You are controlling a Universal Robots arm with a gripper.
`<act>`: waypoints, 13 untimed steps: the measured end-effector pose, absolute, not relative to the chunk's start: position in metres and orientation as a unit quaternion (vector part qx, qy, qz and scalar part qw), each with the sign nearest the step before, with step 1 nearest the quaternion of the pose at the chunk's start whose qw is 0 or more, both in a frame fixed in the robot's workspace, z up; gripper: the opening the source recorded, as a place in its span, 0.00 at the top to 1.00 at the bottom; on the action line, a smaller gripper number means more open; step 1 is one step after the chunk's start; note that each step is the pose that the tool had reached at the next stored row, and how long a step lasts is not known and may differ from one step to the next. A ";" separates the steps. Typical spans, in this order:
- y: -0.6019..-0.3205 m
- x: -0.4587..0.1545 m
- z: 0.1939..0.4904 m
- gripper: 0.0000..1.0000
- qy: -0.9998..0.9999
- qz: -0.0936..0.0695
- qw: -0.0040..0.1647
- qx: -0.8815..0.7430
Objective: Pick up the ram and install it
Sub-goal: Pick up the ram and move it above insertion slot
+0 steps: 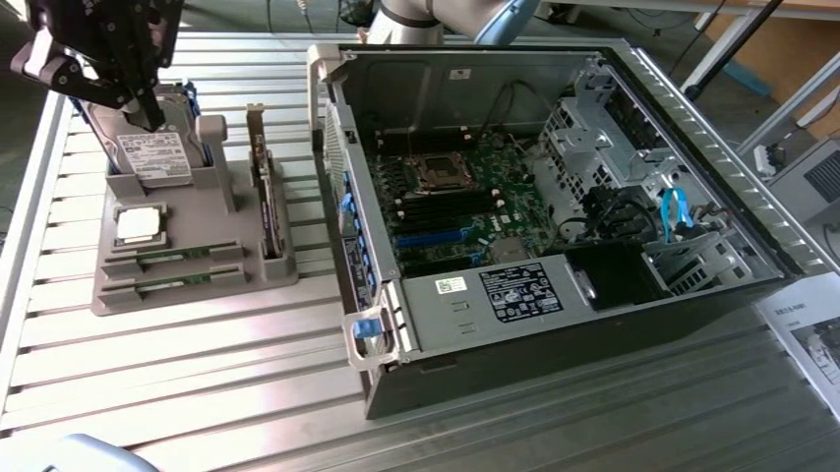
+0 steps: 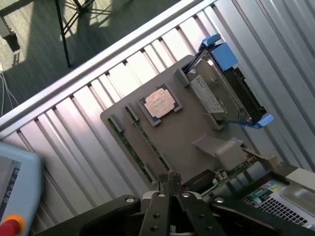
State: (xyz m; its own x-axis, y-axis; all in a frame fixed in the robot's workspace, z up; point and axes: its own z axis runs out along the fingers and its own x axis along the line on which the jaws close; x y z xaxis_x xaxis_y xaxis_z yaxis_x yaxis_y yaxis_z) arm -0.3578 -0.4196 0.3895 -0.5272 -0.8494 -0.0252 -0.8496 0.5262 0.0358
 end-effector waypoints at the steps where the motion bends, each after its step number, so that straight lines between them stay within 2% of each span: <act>1: -0.420 -0.358 0.390 0.90 0.870 0.022 0.002 -0.493; 13: -0.420 -0.358 0.389 0.90 0.819 0.022 0.000 -0.573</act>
State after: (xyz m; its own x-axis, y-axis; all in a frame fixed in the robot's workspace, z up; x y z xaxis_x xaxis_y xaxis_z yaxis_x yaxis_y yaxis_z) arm -0.3578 -0.4196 0.3894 -0.3430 -0.9390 -0.0251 -0.9390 0.3420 0.0359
